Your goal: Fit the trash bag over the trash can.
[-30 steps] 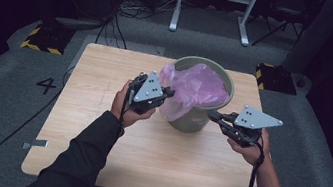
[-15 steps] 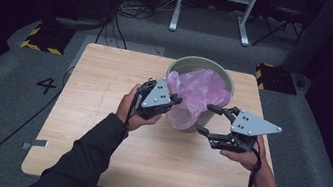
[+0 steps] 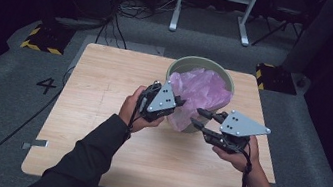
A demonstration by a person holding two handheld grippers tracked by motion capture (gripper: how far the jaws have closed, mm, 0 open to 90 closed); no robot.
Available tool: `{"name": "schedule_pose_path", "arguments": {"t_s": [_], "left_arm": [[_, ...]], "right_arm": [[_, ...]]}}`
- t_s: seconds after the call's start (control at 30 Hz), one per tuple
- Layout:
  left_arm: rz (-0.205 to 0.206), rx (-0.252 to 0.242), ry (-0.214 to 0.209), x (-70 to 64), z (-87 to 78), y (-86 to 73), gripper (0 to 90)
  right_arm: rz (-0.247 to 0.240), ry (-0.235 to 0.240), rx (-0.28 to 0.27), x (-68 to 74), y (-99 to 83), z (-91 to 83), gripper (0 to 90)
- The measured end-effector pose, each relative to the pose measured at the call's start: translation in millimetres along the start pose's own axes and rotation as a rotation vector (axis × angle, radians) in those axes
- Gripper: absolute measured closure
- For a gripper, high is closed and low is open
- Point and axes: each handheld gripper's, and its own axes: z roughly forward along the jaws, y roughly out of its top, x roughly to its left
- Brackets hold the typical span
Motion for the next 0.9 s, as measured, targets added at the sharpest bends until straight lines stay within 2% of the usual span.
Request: {"name": "schedule_pose_path", "arguments": {"t_s": [0.1,0.3,0.33,0.37,0.4,0.43,0.53,0.63,0.7,0.8,0.87,0.9], "left_arm": [[-0.012,-0.007,0.003,2.9,-2.3,-1.3,90.0],[-0.057,-0.031,0.008,12.3,-9.7,-5.7,89.9],[-0.053,-0.03,0.007,11.2,-9.3,-5.8,90.0],[-0.051,-0.03,0.001,9.8,-8.2,-5.5,90.0],[-0.051,-0.03,0.001,9.8,-8.2,-5.5,90.0],[-0.04,-0.025,-0.008,6.5,-5.9,-4.2,90.0],[-0.025,-0.021,-0.018,1.5,-2.5,-1.7,90.0],[-0.004,-0.01,-0.025,-4.1,0.8,0.4,90.0],[0.001,-0.006,-0.022,-6.0,2.1,1.1,90.0],[0.02,0.007,-0.015,-12.4,7.3,3.6,90.0],[0.03,0.014,-0.021,-14.8,9.5,4.5,90.0],[0.03,0.013,-0.026,-15.8,10.3,4.8,90.0]], "right_arm": [[0.028,0.006,-0.001,-4.7,-4.5,-0.8,88.4],[0.053,0.003,-0.005,-11.4,-12.7,-5.9,90.0],[0.041,0.017,-0.013,-10.4,-12.8,-6.7,82.9],[0.035,0.027,-0.024,-8.4,-12.2,-7.2,69.1],[0.035,0.027,-0.024,-8.4,-12.2,-7.2,69.1],[0.029,0.039,-0.033,-2.7,-8.9,-6.4,48.6],[0.024,0.045,-0.041,2.6,-5.7,-5.7,32.1],[0.047,0.096,-0.079,4.2,-3.5,-7.8,25.6],[0.052,0.093,-0.083,4.9,-2.5,-8.7,24.1],[0.044,0.03,-0.077,11.8,1.9,-10.4,20.6],[0.013,-0.026,-0.057,17.2,4.5,-10.9,20.3],[0.007,-0.031,-0.056,18.8,5.4,-11.2,20.7]]}}
